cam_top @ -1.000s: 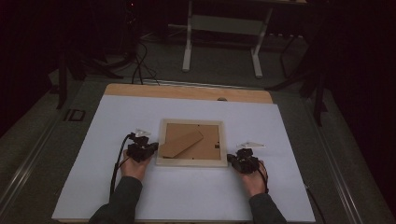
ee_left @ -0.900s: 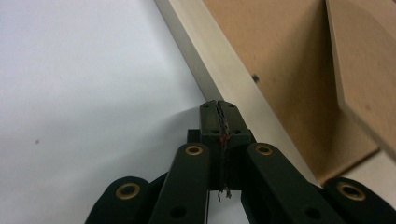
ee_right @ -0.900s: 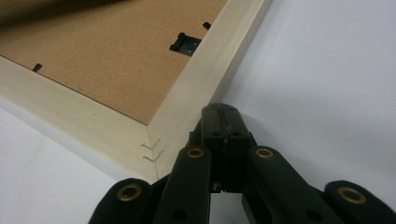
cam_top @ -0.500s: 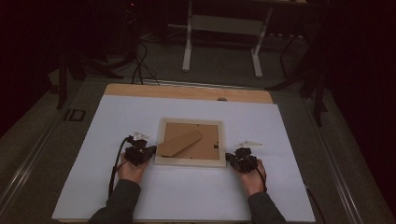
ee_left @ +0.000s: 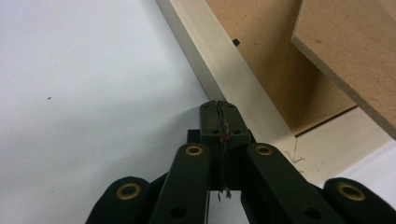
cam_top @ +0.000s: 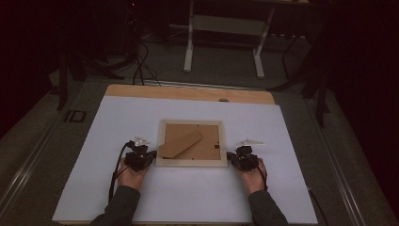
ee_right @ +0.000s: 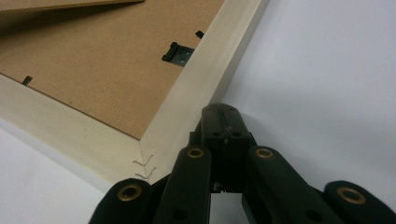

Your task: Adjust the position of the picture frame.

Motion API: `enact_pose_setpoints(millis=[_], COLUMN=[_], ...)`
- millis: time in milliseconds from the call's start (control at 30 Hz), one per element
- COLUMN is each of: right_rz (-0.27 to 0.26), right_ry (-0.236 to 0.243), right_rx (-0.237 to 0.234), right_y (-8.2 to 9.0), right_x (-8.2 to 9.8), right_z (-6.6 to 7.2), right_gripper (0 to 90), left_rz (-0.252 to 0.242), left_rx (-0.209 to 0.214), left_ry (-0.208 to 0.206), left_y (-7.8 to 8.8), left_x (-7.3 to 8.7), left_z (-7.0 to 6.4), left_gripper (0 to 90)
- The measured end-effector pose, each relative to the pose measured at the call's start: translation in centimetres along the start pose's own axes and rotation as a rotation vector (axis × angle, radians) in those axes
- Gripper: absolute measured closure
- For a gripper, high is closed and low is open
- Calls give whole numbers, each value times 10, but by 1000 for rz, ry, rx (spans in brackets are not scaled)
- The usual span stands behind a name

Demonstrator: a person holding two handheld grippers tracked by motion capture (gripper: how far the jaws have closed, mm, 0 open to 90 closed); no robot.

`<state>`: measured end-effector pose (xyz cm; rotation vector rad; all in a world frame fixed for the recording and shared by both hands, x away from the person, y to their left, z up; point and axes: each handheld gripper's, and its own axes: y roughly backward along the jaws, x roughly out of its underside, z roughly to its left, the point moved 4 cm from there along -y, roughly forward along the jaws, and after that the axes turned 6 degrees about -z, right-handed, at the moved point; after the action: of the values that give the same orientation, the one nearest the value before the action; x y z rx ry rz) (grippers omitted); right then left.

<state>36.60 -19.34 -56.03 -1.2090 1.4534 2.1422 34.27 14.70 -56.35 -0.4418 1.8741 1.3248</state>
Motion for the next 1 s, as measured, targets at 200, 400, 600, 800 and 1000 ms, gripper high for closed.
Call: enact_pose_setpoints(millis=[200,400,600,800,1000], right_rz=[-15,-28,-66,-77,-78], right_ry=[22,37,6,17,27], right_rx=[-19,8,9,1,-11], right_y=[0,6,18,21,21], right_x=[1,1,-2,-4,-3], right_z=[-2,-7,-17,-17,-16], right_gripper=[900,872,840,810,779], left_rz=[-8,-20,-38,-70,-87], left_rx=[27,41,52,99,105], left_ry=[8,27,55,112,122], left_y=[0,2,2,7,15], left_x=[0,-1,-2,-9,-17], left_z=[4,8,12,18,22], left_gripper=[900,808,759,713,649])
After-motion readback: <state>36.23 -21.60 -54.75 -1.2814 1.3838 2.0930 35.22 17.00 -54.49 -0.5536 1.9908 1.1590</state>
